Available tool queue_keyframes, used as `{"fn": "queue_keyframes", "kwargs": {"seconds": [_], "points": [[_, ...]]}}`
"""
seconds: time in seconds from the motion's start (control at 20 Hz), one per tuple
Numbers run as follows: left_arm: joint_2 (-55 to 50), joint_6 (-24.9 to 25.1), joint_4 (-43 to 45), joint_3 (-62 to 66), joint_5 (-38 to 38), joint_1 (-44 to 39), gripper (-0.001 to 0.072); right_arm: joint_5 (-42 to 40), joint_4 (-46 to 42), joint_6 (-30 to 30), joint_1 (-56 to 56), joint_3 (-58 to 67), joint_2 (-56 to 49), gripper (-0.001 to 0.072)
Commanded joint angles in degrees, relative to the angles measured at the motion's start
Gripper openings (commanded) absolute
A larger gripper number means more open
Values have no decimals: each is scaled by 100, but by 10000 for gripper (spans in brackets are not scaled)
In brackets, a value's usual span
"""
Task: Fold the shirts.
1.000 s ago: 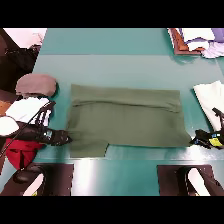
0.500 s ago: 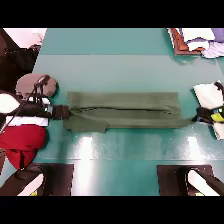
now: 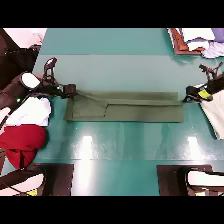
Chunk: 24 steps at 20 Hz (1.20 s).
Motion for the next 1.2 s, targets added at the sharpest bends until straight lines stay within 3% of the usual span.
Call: {"fn": "queue_keyframes", "kwargs": {"seconds": [0.0, 0.05, 0.1, 0.15, 0.2, 0.3, 0.35, 0.4, 0.45, 0.5, 0.6, 0.7, 0.95, 1.15], "points": [[-269, -22, 26, 129, 761, 7, 34, -291, 654, 63, -59, 708, -721, 20], [-269, -50, 28, 129, 822, 7, 229, -435, 1038, 59, -118, 848, -857, 39], [-269, -125, 24, 129, 798, 7, 495, -509, 1386, 57, -188, 966, -960, 263], [-269, -195, 24, 151, 682, 7, 591, -522, 1631, 50, -264, 1064, -1043, 499], [-269, -181, 33, 225, 483, 7, 591, -431, 1714, -22, -356, 1121, -1078, 524], [-256, -114, 37, 496, -39, 4, 589, -9, 1694, -424, -566, 1106, -1056, 523], [-249, -76, 35, 640, -332, 4, 475, 227, 1635, -597, -710, 999, -992, 523], [-234, 39, 28, 739, -570, 4, 249, 343, 1593, -789, -885, 769, -872, 523], [-203, 157, 13, 793, -728, 4, 67, 352, 1609, -898, -1056, 514, -765, 523], [-190, 179, -55, 793, -748, 4, 31, 321, 1606, -1058, -1241, 247, -682, 522], [-199, 177, -146, 789, -741, 4, 31, 293, 1672, -1270, -1580, -190, -702, 526], [-214, 162, -184, 787, -741, 4, 31, 184, 1792, -1436, -1797, -485, -870, 614], [-238, 162, -232, 787, -748, 4, 31, 181, 2721, -1858, -1692, -619, -1506, 608], [-240, 164, -400, 787, -706, -136, 30, 166, 2691, -1943, -1215, -616, -1788, 558]]}}
